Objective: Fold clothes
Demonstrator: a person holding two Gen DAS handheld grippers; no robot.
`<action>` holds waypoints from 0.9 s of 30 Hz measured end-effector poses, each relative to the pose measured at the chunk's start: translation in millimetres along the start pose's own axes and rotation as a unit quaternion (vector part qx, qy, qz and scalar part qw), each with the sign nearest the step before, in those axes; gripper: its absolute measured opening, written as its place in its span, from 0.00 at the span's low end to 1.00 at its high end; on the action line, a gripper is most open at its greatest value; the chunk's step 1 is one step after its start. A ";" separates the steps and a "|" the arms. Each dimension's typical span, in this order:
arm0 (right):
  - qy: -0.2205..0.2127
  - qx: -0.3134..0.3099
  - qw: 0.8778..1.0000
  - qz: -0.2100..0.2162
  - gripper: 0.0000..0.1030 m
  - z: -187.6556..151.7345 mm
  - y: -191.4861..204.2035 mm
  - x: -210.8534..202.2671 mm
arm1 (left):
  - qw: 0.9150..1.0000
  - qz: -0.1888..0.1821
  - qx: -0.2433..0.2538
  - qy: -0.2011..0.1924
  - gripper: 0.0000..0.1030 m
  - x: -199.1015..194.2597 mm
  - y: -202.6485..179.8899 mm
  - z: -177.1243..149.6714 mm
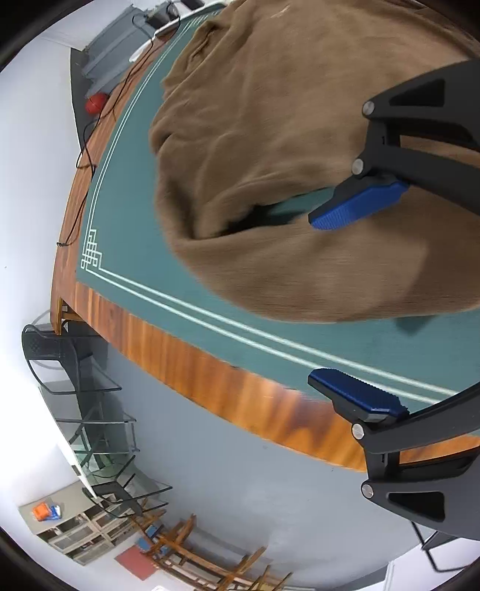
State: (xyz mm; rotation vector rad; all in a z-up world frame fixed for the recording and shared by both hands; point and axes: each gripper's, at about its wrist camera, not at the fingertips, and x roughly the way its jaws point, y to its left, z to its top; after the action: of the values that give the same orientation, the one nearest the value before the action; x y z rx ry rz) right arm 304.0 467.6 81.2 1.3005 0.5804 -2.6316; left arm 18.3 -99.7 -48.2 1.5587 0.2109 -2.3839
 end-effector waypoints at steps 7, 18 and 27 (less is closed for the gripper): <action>0.000 -0.148 0.987 0.067 0.86 -57.3 68.4 -55.0 | 0.998 -0.042 -0.043 0.006 0.79 -39.6 0.6 -67.9; -0.052 -0.233 0.970 0.044 0.63 -77.4 110.8 -35.9 | 0.993 -0.066 -0.098 0.024 0.80 -55.6 3.8 -142.0; -0.058 -0.155 0.985 0.040 0.16 -37.5 95.2 -14.1 | 0.985 -0.094 -0.142 0.036 0.80 -72.2 32.5 -208.1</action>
State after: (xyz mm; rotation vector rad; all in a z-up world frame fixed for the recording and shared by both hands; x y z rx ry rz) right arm 368.5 395.2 45.6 1.0479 0.8582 -2.4110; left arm 237.1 -62.2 -65.5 1.5468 0.7095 -2.3080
